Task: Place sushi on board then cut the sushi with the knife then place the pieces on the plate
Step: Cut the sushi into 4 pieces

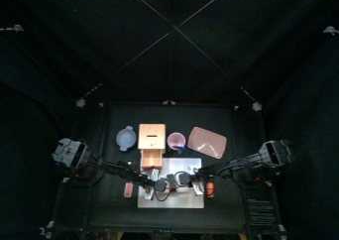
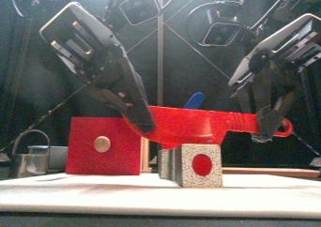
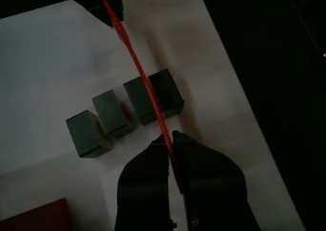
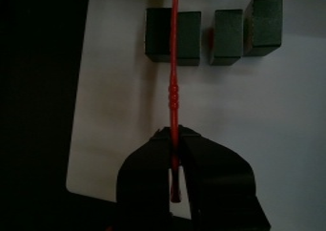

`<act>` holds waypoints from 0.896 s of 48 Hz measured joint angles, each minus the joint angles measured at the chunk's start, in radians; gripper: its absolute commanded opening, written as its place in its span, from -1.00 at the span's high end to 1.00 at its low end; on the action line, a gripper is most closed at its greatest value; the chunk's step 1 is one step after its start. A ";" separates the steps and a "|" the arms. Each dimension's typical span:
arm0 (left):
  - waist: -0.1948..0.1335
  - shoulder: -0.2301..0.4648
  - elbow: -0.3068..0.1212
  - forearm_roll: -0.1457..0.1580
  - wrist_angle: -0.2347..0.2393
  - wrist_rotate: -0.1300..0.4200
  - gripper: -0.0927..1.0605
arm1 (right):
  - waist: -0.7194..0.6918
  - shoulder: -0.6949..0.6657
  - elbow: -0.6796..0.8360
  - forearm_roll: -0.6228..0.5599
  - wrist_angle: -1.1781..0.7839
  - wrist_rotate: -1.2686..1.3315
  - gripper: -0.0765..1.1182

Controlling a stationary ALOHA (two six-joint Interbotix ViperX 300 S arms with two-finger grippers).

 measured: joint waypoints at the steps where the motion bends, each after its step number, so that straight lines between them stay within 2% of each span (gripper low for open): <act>1: 0.000 0.000 -0.002 0.000 0.000 0.000 0.32 | 0.000 0.000 0.000 0.000 0.000 0.000 0.31; 30: -0.011 0.009 -0.002 0.000 0.000 0.000 0.32 | 0.000 0.008 0.000 0.003 0.000 0.000 0.31; 43: -0.009 0.081 -0.003 -0.002 -0.012 0.000 0.32 | 0.000 0.083 -0.002 0.025 -0.006 0.000 0.31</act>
